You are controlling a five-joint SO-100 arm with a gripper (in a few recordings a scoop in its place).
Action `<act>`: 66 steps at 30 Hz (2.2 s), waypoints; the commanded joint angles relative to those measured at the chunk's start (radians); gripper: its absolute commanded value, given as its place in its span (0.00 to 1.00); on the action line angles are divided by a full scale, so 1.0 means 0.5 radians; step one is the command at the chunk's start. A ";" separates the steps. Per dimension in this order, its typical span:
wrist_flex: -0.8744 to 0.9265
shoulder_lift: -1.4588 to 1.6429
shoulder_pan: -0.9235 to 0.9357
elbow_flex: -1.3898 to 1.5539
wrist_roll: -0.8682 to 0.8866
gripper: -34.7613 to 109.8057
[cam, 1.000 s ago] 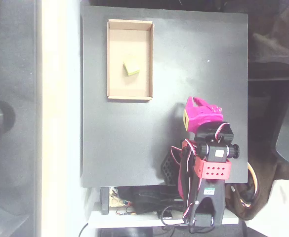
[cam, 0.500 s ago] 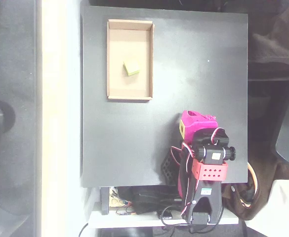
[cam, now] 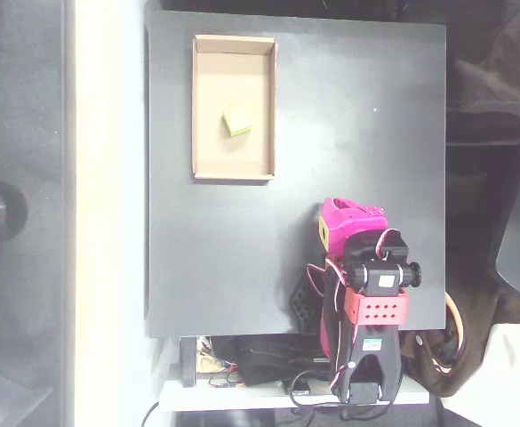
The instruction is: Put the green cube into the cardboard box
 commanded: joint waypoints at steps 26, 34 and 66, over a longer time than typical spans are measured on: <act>0.015 0.018 -0.025 0.221 0.003 0.25; -0.012 0.018 -0.028 0.221 0.003 0.25; -0.058 0.018 -0.028 0.221 0.009 0.25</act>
